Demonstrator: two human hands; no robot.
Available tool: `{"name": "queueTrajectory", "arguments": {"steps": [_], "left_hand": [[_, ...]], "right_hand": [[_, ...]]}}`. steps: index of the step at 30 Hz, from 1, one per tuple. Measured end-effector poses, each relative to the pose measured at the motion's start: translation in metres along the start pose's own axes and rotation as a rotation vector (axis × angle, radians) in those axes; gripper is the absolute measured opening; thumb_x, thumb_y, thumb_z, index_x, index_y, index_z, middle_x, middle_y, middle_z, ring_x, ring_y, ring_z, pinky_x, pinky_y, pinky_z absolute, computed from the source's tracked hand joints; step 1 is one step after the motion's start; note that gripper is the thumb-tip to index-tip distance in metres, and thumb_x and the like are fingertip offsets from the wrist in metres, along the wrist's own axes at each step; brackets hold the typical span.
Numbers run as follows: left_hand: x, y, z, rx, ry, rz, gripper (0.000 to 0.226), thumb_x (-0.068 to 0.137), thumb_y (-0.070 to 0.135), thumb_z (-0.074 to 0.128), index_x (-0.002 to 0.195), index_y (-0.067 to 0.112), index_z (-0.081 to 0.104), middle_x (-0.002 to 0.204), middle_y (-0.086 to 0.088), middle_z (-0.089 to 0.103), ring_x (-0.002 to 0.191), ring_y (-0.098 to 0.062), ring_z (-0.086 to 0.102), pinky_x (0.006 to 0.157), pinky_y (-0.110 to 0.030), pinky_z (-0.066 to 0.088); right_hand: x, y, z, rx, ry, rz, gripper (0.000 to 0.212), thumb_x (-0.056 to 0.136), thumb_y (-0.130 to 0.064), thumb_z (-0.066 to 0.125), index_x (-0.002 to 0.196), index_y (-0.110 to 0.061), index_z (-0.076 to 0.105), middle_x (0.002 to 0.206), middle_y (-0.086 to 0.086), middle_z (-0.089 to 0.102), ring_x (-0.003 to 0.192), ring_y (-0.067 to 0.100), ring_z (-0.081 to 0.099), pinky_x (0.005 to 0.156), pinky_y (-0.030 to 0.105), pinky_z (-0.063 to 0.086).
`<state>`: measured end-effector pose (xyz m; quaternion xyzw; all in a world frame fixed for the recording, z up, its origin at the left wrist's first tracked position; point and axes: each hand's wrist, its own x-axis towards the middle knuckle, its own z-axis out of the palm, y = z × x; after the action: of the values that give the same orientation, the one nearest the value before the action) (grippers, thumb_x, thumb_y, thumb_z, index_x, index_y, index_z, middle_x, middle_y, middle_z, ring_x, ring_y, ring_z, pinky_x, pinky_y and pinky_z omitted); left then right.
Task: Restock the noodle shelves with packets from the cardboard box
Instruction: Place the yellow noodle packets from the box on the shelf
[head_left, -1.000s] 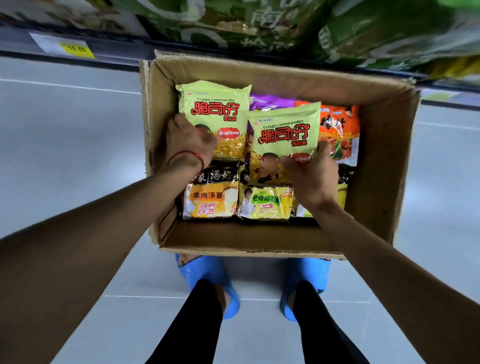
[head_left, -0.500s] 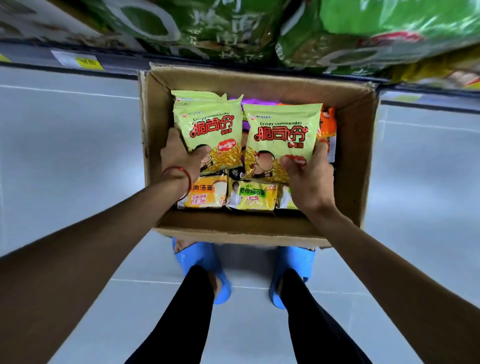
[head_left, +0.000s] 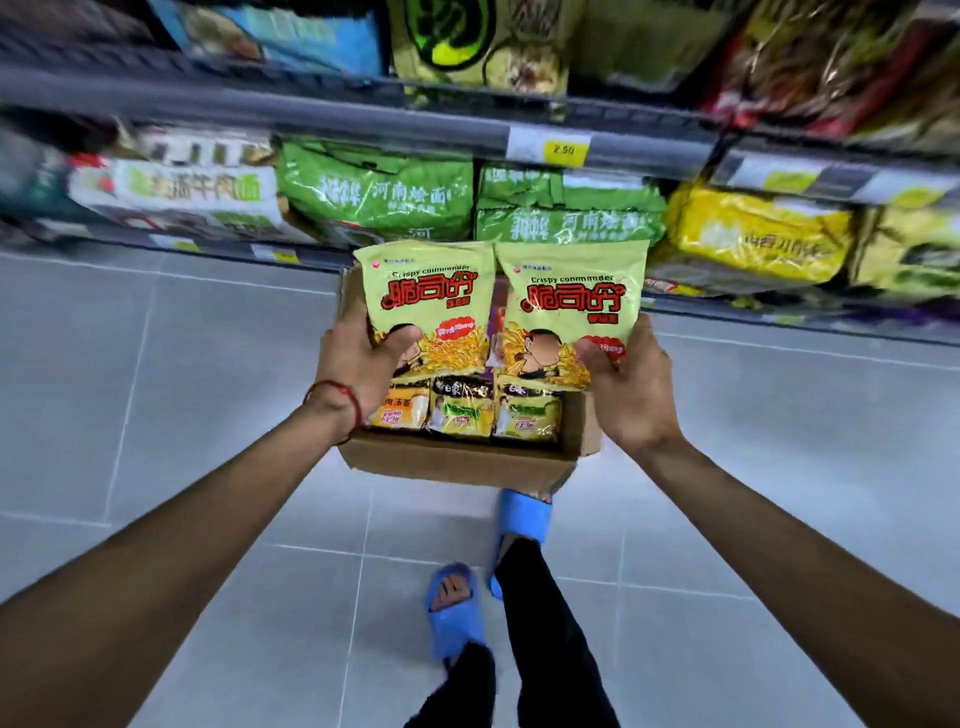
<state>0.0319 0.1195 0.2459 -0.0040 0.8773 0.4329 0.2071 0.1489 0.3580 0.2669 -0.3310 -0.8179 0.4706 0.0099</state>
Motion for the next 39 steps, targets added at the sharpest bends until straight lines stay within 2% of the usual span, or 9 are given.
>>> {"name": "queueTrajectory", "arguments": {"steps": [4,12,15,18,21,24,30,35,39], "left_hand": [[-0.041,0.077,-0.034,-0.055,-0.017,0.105,0.028,0.093,0.019,0.067,0.118,0.014,0.056,0.102,0.012,0.065,0.077,0.017,0.061,0.07,-0.005,0.049],[-0.127,0.236,-0.101,-0.134,0.018,0.363,0.03,0.092,0.025,0.067,0.12,0.016,0.059,0.111,0.013,0.066,0.101,-0.005,0.062,0.086,-0.02,0.05],[-0.16,0.29,-0.115,-0.132,0.016,0.438,0.033,0.091,0.023,0.069,0.122,0.015,0.06,0.11,0.012,0.066,0.096,0.005,0.062,0.087,-0.02,0.05],[-0.19,0.347,-0.12,-0.13,0.009,0.498,0.033,0.091,0.016,0.069,0.122,0.011,0.058,0.106,0.007,0.066,0.079,0.021,0.059,0.067,-0.002,0.047],[-0.217,0.409,-0.118,-0.087,0.014,0.588,0.034,0.091,0.024,0.069,0.123,0.014,0.058,0.109,0.007,0.067,0.082,0.014,0.061,0.073,-0.011,0.052],[-0.239,0.473,-0.109,-0.085,0.042,0.68,0.037,0.09,0.031,0.071,0.123,0.018,0.06,0.115,0.007,0.069,0.101,-0.006,0.064,0.094,-0.037,0.054],[-0.293,0.584,-0.057,-0.146,0.124,0.775,0.042,0.089,0.037,0.071,0.126,0.021,0.058,0.121,0.006,0.067,0.105,-0.006,0.064,0.09,-0.026,0.054],[-0.332,0.652,-0.003,-0.216,0.203,0.79,0.026,0.092,0.021,0.069,0.116,0.014,0.059,0.106,0.005,0.068,0.087,-0.001,0.066,0.065,-0.009,0.053],[-0.351,0.705,0.026,-0.268,0.22,0.822,0.031,0.093,0.02,0.067,0.122,0.013,0.057,0.112,0.003,0.067,0.088,0.0,0.066,0.068,-0.009,0.054]], "right_hand": [[-0.033,-0.05,-0.058,0.131,0.066,0.001,0.018,0.101,-0.015,0.056,0.118,-0.018,0.05,0.108,-0.008,0.066,0.099,0.012,0.064,0.085,0.03,0.053],[-0.106,-0.161,-0.18,0.228,0.224,-0.158,0.021,0.102,-0.008,0.05,0.123,-0.01,0.049,0.1,-0.015,0.059,0.088,-0.004,0.056,0.073,0.01,0.046],[-0.131,-0.191,-0.234,0.257,0.302,-0.218,0.024,0.101,-0.013,0.054,0.124,-0.012,0.052,0.104,-0.01,0.063,0.09,0.005,0.06,0.076,0.016,0.049],[-0.15,-0.214,-0.291,0.285,0.358,-0.267,0.022,0.099,-0.017,0.058,0.12,-0.013,0.054,0.106,-0.008,0.065,0.094,0.008,0.062,0.079,0.022,0.051],[-0.167,-0.227,-0.352,0.316,0.388,-0.335,0.027,0.097,-0.022,0.062,0.122,-0.014,0.054,0.108,-0.011,0.066,0.097,-0.005,0.061,0.079,0.015,0.05],[-0.174,-0.233,-0.414,0.324,0.429,-0.415,0.029,0.098,-0.023,0.061,0.123,-0.013,0.053,0.113,-0.008,0.066,0.098,-0.01,0.059,0.076,0.006,0.046],[-0.178,-0.232,-0.54,0.234,0.509,-0.563,0.026,0.098,-0.031,0.061,0.114,-0.012,0.053,0.105,-0.006,0.065,0.097,0.015,0.062,0.082,0.036,0.052],[-0.181,-0.223,-0.628,0.249,0.51,-0.67,0.023,0.099,-0.024,0.06,0.119,-0.017,0.052,0.108,-0.011,0.062,0.094,-0.004,0.057,0.074,0.005,0.043],[-0.171,-0.221,-0.693,0.3,0.54,-0.691,0.02,0.099,-0.025,0.061,0.116,-0.022,0.052,0.105,-0.019,0.061,0.099,0.002,0.058,0.078,0.014,0.046]]}}
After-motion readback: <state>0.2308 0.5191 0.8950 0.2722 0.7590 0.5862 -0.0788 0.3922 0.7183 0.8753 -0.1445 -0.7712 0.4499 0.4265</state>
